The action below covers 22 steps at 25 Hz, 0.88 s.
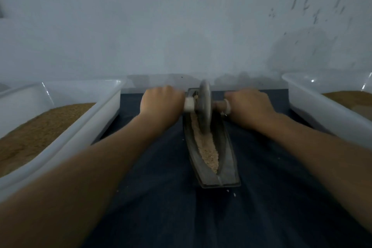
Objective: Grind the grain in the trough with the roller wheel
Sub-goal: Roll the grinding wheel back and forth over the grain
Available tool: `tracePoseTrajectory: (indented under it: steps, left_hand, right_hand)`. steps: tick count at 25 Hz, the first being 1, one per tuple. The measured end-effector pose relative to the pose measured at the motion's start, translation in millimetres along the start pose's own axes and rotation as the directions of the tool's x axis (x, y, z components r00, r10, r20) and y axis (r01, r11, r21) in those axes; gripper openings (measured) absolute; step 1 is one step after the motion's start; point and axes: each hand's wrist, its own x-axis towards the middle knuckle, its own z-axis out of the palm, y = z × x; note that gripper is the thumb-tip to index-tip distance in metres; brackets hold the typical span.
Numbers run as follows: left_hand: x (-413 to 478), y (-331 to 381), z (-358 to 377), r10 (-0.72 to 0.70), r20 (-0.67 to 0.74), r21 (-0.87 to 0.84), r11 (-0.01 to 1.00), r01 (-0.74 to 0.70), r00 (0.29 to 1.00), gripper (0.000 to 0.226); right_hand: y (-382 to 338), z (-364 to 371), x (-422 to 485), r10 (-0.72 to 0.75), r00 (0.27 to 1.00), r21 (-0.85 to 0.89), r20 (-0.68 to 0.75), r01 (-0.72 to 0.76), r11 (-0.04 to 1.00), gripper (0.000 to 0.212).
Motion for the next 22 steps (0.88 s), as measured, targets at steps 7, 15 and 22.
tracePoseTrajectory:
  steps: [7,15,22]
  left_hand:
    - [-49.7,-3.3,9.6,-0.020,-0.129,-0.049,0.999,0.014,0.991,0.033]
    - [-10.6,4.2,-4.5,0.004,-0.032,0.008,1.000,-0.004,0.999,0.008]
    - [-37.0,1.7,5.4,-0.004,-0.125,-0.013,1.000,0.003,0.992,0.035]
  right_hand:
    - [-3.9,-13.9,-35.9,-0.190,0.961,-0.207,-0.199,0.148,0.967,0.036]
    - [-2.6,1.7,-21.7,0.011,0.997,-0.001,-0.075,-0.011,1.000,0.018]
    - [-8.3,-13.1,-33.8,-0.122,0.982,-0.133,-0.145,0.103,0.986,0.033]
